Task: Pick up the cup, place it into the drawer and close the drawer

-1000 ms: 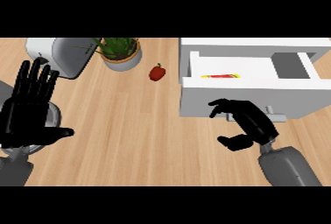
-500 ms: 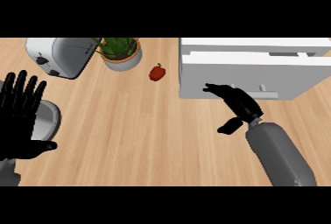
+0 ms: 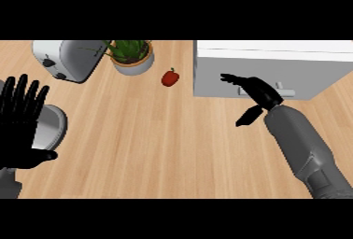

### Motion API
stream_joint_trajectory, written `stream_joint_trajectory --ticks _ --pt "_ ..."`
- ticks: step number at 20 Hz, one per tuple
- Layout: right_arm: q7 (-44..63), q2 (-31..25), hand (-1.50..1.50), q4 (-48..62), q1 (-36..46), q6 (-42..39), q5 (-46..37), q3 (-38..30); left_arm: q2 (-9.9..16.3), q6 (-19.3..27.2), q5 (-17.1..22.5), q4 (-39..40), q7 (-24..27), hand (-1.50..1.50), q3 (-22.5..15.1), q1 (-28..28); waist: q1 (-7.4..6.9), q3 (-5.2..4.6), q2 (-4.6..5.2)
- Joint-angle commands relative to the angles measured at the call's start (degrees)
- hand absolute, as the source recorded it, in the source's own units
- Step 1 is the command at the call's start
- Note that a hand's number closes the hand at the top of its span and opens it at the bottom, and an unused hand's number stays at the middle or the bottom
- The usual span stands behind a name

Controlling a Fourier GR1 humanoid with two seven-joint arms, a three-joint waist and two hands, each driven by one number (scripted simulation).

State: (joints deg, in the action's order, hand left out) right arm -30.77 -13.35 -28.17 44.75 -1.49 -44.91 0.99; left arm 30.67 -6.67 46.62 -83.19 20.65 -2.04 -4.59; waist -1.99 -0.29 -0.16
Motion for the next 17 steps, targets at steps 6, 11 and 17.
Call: stream_joint_trajectory --ticks 6,11,17 --pt "-2.50 -5.72 -1.50 14.38 9.34 -0.52 -0.17 -4.10 -1.56 -1.25 -1.73 -0.64 0.33 -1.50 -0.55 -0.30 -2.04 0.46 1.72" --pt "-2.93 -7.12 -1.50 16.04 12.38 -2.60 0.72 -5.25 -3.18 -0.95 -4.34 2.15 1.81 -1.50 -1.85 -1.80 -2.54 0.47 2.33" --pt "-2.29 -7.57 -1.50 17.72 13.19 -2.02 0.10 -5.16 -1.85 -3.32 -3.57 1.33 1.04 -1.50 -1.24 -0.20 -3.62 0.49 2.19"
